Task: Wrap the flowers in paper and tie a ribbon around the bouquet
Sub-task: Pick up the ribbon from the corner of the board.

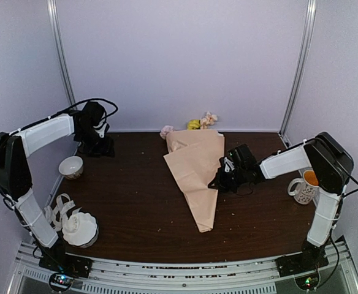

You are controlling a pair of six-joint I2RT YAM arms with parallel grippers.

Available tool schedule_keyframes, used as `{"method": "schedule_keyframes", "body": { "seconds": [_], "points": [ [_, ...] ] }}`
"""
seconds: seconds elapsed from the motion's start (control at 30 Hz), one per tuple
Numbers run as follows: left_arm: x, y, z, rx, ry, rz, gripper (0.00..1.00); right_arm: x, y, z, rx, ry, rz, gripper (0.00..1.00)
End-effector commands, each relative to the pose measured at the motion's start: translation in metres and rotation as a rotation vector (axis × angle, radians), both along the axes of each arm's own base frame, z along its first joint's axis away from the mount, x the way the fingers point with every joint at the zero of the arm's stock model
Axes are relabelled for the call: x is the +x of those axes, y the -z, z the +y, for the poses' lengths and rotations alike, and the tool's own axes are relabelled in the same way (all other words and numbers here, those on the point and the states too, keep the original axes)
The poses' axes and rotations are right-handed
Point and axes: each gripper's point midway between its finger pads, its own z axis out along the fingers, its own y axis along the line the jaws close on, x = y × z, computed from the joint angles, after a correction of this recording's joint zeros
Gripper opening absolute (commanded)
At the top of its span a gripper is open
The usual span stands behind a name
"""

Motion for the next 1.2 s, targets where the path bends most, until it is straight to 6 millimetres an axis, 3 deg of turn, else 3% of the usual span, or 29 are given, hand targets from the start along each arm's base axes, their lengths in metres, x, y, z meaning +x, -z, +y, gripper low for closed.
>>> {"method": "schedule_keyframes", "body": {
  "seconds": [0.0, 0.2, 0.33, 0.47, 0.57, 0.93, 1.17],
  "points": [
    [-0.056, 0.013, 0.046, 0.061, -0.125, 0.127, 0.65, 0.003, -0.013, 0.0, -0.042, -0.026, -0.052, 0.0],
    [-0.102, 0.021, 0.09, 0.12, -0.249, 0.19, 0.65, 0.002, -0.009, 0.003, -0.034, -0.032, -0.055, 0.0],
    [-0.122, 0.028, 0.108, 0.068, -0.348, 0.205, 0.64, -0.002, -0.005, 0.005, -0.032, -0.044, -0.043, 0.0],
    [-0.143, 0.056, 0.12, -0.031, -0.446, 0.264, 0.64, -0.003, -0.003, 0.007, -0.021, -0.056, -0.038, 0.0],
    [-0.155, 0.071, 0.139, 0.007, -0.524, 0.282, 0.6, -0.002, -0.004, 0.008, -0.016, -0.054, -0.042, 0.0],
    [-0.145, 0.11, 0.156, 0.101, -0.499, 0.356, 0.64, -0.003, -0.006, 0.009, -0.001, -0.061, -0.042, 0.0],
    [-0.142, 0.118, 0.161, 0.149, -0.454, 0.385, 0.64, -0.007, -0.003, 0.007, -0.006, -0.055, -0.034, 0.0]
  ]
}}
